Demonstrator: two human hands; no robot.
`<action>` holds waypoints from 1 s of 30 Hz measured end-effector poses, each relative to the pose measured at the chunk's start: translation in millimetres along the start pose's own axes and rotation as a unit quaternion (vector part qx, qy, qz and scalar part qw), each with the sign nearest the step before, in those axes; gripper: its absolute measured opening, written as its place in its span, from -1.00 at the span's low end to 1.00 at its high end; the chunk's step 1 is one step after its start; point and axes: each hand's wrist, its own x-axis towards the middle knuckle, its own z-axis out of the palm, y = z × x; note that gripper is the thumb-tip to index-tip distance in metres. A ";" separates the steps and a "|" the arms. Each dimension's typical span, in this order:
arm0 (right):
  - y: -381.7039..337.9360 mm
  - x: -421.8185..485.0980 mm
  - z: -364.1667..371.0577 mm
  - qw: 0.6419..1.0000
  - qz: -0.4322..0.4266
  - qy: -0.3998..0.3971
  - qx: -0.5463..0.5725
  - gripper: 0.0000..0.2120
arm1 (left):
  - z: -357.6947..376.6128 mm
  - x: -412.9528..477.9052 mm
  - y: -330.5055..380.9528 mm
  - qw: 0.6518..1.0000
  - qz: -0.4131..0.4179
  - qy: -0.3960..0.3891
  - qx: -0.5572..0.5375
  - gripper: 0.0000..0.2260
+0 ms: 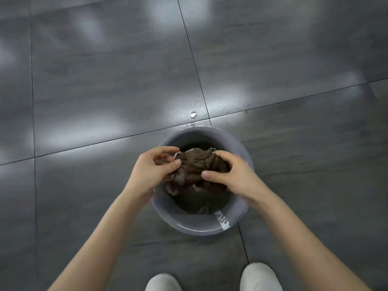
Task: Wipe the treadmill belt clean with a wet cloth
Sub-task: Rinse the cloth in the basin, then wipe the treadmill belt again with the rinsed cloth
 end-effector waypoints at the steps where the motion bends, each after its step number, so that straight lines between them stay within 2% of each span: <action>1: -9.3 -7.9 0.0 0.998 0.003 -0.007 0.060 -0.62 | -2.1 -8.2 10.3 1.000 -0.006 -0.006 -0.017 -0.76; 3: -24.5 -22.1 3.1 0.995 0.006 0.034 0.092 -0.68 | -4.3 -25.1 31.9 0.998 -0.021 -0.010 -0.057 -0.75; 5: -43.8 -36.9 5.6 0.993 0.005 0.085 0.081 -0.71 | -4.5 -42.0 55.5 0.998 -0.031 0.001 -0.051 -0.74; 9: -99.3 -82.6 -1.0 0.977 0.050 0.084 0.188 -0.70 | 3.8 -85.8 119.8 0.999 -0.032 -0.010 -0.014 -0.78; 14: -192.5 -158.2 -27.5 0.960 0.038 0.064 0.269 -0.64 | 32.0 -152.4 217.7 0.995 -0.026 -0.095 0.016 -0.77; 19: -286.8 -231.2 -69.5 0.946 0.013 0.108 0.305 -0.57 | 76.8 -223.8 319.8 0.984 -0.040 -0.171 0.020 -0.70; 23: -346.1 -286.9 -115.4 0.896 0.001 0.133 0.425 -0.35 | 125.7 -281.4 398.1 0.974 -0.039 -0.224 0.014 -0.75; 26: -379.5 -330.6 -160.4 0.857 -0.009 0.175 0.485 -0.28 | 164.4 -311.5 449.3 0.980 0.012 -0.183 0.072 -0.82; 30: -408.6 -395.1 -241.8 0.853 -0.006 0.253 0.456 -0.19 | 222.2 -333.8 509.4 0.984 0.076 -0.107 0.120 -0.86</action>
